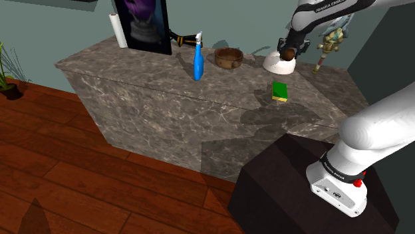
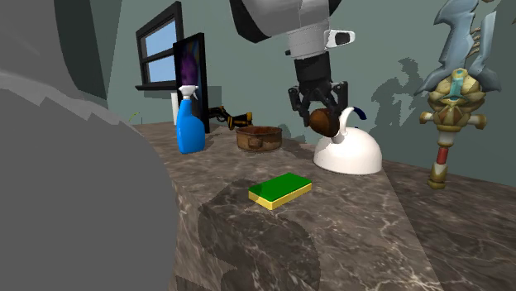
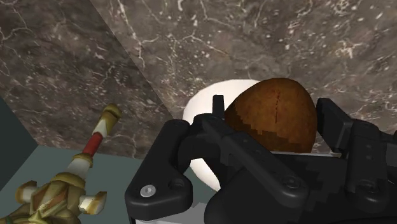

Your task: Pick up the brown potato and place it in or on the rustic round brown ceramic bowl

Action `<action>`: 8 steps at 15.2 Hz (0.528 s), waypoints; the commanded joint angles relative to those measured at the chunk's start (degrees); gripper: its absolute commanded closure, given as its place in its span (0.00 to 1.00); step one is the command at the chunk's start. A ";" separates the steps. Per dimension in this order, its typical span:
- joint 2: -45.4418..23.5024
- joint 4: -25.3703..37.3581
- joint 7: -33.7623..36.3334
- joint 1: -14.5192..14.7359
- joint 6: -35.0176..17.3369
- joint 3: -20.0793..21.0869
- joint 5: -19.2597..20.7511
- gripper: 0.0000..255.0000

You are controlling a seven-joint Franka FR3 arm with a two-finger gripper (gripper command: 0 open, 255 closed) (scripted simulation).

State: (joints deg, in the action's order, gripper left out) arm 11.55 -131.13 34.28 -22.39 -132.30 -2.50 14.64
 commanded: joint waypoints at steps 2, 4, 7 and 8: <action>0.88 1.50 -0.45 0.17 2.40 0.11 -0.42 1.00; 1.36 2.58 -0.82 0.25 3.93 0.14 -0.69 1.00; -1.71 6.42 1.10 1.06 5.10 1.47 -0.73 1.00; -3.35 8.23 2.09 1.44 5.47 2.10 -0.66 1.00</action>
State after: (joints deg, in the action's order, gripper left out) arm 9.51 -124.57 35.70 -21.22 -127.37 -0.85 14.00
